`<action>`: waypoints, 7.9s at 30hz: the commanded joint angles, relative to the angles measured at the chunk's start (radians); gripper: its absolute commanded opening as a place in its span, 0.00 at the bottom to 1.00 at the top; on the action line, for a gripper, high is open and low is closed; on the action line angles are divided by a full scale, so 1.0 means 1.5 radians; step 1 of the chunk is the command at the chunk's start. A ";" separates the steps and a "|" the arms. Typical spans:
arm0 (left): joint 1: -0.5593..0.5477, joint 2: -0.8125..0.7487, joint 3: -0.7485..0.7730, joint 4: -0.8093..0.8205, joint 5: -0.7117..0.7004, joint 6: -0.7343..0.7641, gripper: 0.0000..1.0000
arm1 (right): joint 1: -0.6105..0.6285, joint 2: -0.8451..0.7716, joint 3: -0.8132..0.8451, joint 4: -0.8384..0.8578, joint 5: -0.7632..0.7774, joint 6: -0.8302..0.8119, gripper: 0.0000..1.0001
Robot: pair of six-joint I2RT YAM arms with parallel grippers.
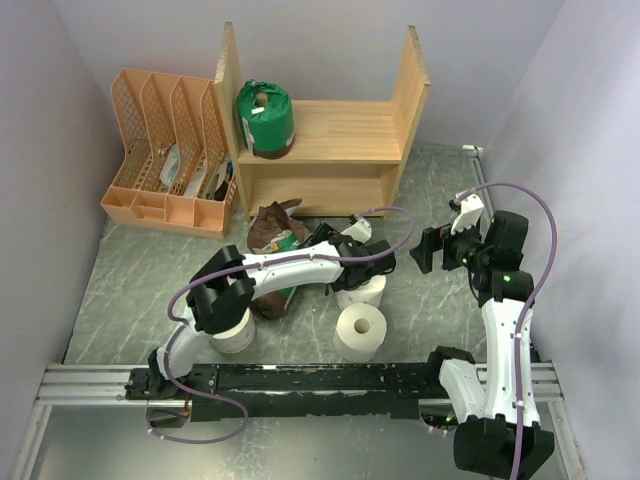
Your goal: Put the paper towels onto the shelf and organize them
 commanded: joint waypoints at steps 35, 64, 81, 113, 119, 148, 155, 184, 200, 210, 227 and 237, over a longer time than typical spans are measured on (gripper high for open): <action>0.039 -0.089 -0.105 0.093 0.032 0.031 0.13 | 0.002 -0.013 0.003 0.007 0.007 0.003 1.00; 0.144 -0.272 0.337 0.062 0.448 0.036 0.11 | 0.002 -0.013 0.002 0.005 0.000 0.001 1.00; 0.299 -0.263 0.337 0.192 0.582 -0.165 0.07 | 0.002 -0.006 0.001 0.006 0.002 0.002 1.00; 0.403 -0.130 0.438 0.198 0.664 -0.256 0.51 | 0.002 0.013 0.003 0.004 0.000 0.001 1.00; 0.408 -0.121 0.462 0.209 0.694 -0.258 0.73 | 0.003 0.017 0.003 0.004 -0.001 0.000 1.00; 0.392 -0.572 0.025 0.089 0.765 0.122 0.93 | 0.004 0.020 0.001 0.005 -0.004 -0.001 1.00; 0.366 -0.680 -0.178 0.004 0.750 0.196 0.95 | 0.012 0.034 0.001 0.005 -0.003 0.000 1.00; 0.295 -0.302 -0.082 0.059 0.664 0.340 0.99 | 0.014 -0.028 -0.001 -0.010 -0.053 -0.035 1.00; 0.295 -0.613 -0.258 0.154 0.471 0.014 0.99 | 0.017 0.043 0.053 0.002 -0.374 -0.211 1.00; 0.293 -0.803 -0.406 0.122 0.423 -0.154 0.94 | 0.175 0.241 0.160 0.022 -0.333 -0.257 1.00; 0.290 -0.856 -0.354 -0.008 0.370 -0.192 0.94 | 0.422 0.649 0.285 0.210 -0.282 -0.266 1.00; 0.290 -0.875 -0.373 -0.039 0.356 -0.208 0.94 | 0.464 0.808 0.442 -0.002 -0.419 -0.381 1.00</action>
